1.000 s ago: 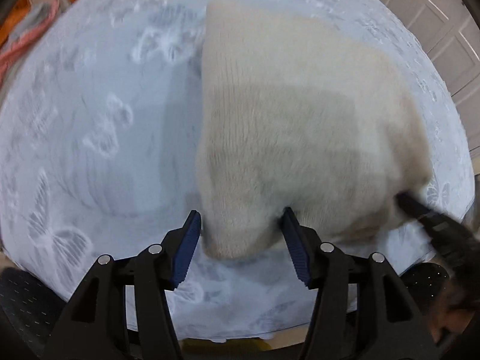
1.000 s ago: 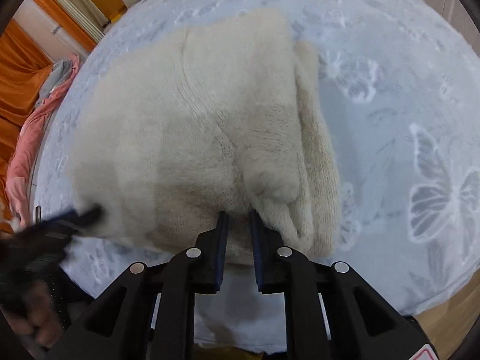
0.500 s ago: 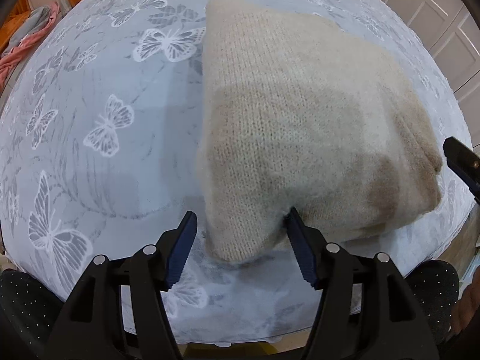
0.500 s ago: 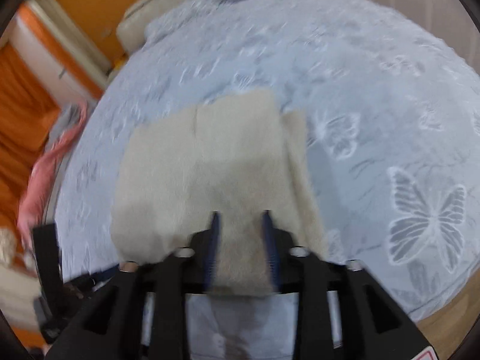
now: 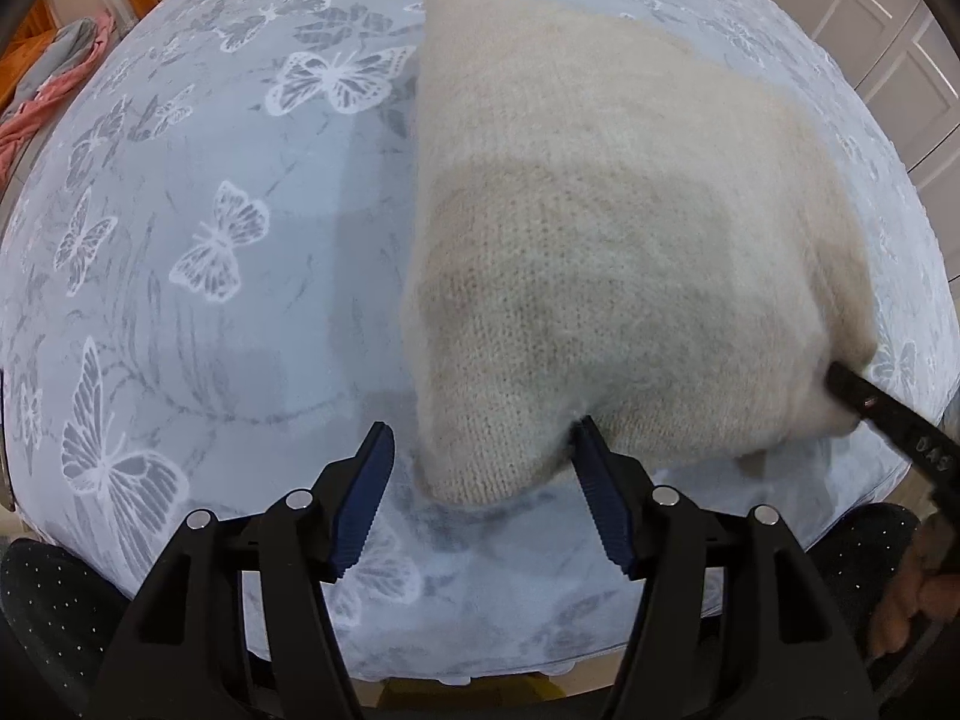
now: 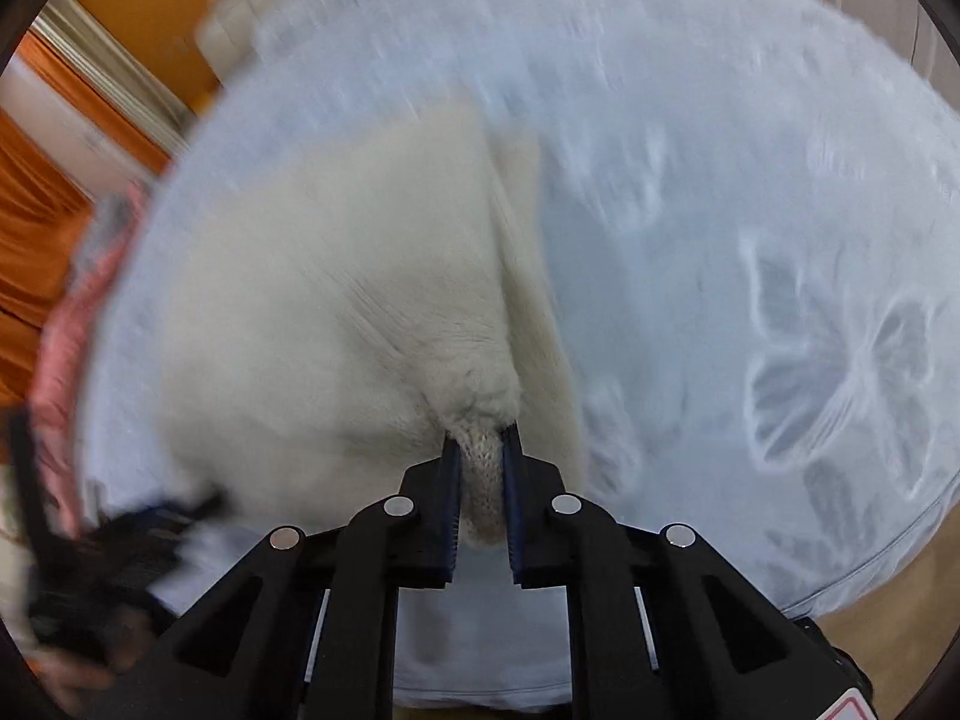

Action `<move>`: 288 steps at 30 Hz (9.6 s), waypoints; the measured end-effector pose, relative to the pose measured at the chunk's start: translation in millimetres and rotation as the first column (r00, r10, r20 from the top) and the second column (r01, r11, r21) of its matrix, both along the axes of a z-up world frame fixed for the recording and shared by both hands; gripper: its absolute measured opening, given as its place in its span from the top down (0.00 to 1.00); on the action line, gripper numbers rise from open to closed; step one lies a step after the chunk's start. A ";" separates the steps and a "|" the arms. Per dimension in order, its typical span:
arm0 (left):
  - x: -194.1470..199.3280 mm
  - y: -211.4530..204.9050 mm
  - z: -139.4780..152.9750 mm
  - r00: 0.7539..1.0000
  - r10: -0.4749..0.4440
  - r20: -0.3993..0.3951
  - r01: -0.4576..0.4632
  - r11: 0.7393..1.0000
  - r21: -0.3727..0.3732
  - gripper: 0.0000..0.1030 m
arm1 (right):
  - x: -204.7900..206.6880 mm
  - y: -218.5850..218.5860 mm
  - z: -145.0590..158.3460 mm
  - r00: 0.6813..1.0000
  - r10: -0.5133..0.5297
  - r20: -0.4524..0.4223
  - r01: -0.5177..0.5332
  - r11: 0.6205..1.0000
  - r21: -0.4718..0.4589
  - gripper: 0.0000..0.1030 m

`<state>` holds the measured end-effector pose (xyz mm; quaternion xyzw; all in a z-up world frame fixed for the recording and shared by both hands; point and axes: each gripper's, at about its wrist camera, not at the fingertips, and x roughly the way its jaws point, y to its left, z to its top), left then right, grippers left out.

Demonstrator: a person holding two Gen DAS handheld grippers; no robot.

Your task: Fold small clothes

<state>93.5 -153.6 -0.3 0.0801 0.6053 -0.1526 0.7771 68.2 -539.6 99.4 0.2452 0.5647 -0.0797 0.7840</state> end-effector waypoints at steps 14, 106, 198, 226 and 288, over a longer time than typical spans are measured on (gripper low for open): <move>26.0 -9.3 48.9 0.992 0.021 0.124 -0.015 0.999 -0.046 0.43 | 40.2 9.1 72.1 0.986 0.050 0.157 -0.028 0.990 -0.142 0.81; -59.0 -25.3 77.4 0.973 -0.218 -0.078 0.201 0.962 -0.187 0.54 | -53.1 10.8 65.4 0.990 -0.110 0.083 0.090 0.971 0.223 0.69; 108.9 173.1 66.4 0.991 0.136 -0.002 -0.108 0.780 -0.617 0.59 | 130.3 129.7 84.8 0.943 0.076 0.323 -0.156 0.961 0.229 0.70; 13.9 126.8 39.5 0.979 0.068 0.190 -0.077 0.996 0.042 0.51 | 47.0 165.3 70.6 0.977 0.186 0.104 -0.152 0.950 -0.272 0.87; 112.9 179.5 1.5 0.947 0.257 -0.191 -0.319 0.816 -0.483 0.58 | 130.0 129.3 7.7 0.989 0.136 0.055 -0.141 0.985 0.098 0.77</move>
